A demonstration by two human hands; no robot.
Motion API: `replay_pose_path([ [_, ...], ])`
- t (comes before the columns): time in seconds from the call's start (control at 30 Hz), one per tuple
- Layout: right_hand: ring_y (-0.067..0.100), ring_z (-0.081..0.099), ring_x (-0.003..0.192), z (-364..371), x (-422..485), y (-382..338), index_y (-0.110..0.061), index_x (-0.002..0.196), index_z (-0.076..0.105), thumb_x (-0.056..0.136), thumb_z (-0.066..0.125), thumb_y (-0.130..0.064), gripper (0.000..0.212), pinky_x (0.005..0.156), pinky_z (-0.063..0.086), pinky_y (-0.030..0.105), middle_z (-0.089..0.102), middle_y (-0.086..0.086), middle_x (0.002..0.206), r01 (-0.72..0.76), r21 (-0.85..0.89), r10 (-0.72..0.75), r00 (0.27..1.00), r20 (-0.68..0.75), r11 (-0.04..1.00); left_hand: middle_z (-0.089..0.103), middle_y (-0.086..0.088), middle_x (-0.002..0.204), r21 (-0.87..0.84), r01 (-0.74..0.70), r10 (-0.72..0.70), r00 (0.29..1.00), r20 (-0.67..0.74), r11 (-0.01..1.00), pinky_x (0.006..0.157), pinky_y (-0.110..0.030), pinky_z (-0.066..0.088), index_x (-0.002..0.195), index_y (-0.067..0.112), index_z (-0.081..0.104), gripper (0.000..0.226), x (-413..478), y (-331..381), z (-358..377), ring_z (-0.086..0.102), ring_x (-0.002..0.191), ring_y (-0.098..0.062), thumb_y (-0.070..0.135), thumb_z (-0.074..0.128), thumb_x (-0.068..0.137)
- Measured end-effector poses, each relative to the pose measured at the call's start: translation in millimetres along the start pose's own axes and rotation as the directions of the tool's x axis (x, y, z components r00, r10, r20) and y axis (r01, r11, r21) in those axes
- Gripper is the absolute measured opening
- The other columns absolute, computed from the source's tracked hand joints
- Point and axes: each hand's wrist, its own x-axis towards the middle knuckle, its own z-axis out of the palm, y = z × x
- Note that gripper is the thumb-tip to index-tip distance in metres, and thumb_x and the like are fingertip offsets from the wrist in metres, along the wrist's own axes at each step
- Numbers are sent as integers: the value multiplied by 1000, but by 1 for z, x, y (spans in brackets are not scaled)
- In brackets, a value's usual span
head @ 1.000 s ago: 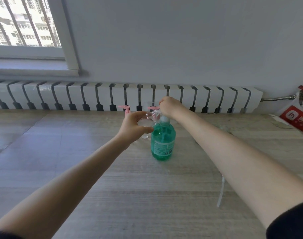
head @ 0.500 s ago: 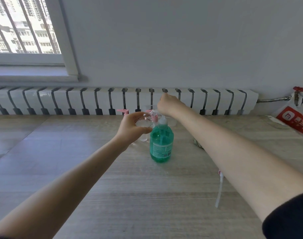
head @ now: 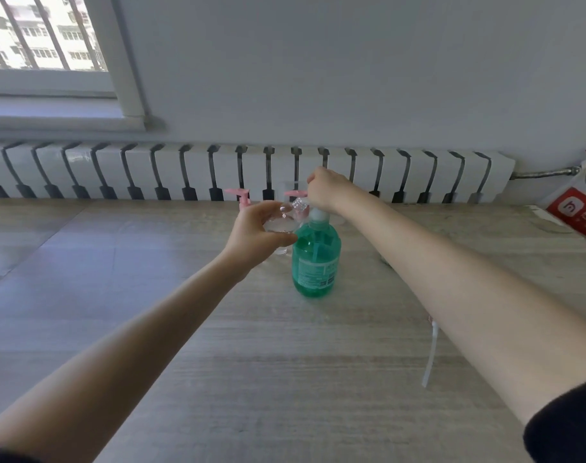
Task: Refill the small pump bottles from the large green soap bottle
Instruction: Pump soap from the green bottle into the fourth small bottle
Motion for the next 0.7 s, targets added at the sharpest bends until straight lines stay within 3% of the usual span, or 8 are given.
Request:
replay_pose_path([
  [0.13, 30, 41, 129, 0, 0, 1, -2, 127, 49, 95, 40, -5, 34, 105, 36, 40, 41, 13, 144, 16, -23, -16, 1000, 0, 1000, 63, 0, 119, 1, -4, 4, 1000, 6, 1000, 95, -22, 43, 124, 9, 60, 58, 2, -1, 1, 56, 109, -8, -3, 77, 70],
  [0.53, 29, 48, 120, -2, -4, -3, -7, 138, 37, 91, 44, -8, 47, 100, 43, 43, 43, 14, 140, -19, -36, 19, 1000, -6, 999, 63, -4, 123, 20, 8, -8, 1000, 5, 1000, 98, -25, 43, 125, 8, 59, 59, 2, 3, 1, 56, 116, -14, -3, 77, 70],
  [0.6, 29, 51, 112, -3, -4, -4, -5, 135, 40, 90, 45, -8, 45, 94, 46, 41, 50, 14, 130, -35, -24, 35, 999, 0, 999, 63, -3, 122, 21, 8, -8, 1000, 0, 1000, 95, -24, 43, 125, 8, 59, 59, 1, 5, 1, 56, 114, -14, -2, 77, 70],
  [0.7, 23, 52, 81, -12, -6, -8, 3, 125, 44, 90, 41, -9, 38, 65, 42, 31, 52, 8, 86, -40, -40, 40, 999, -19, 998, 64, 3, 112, -5, -1, 1, 1000, -9, 1000, 94, -23, 45, 123, 9, 60, 57, 0, 10, 0, 59, 103, -8, -3, 77, 70],
])
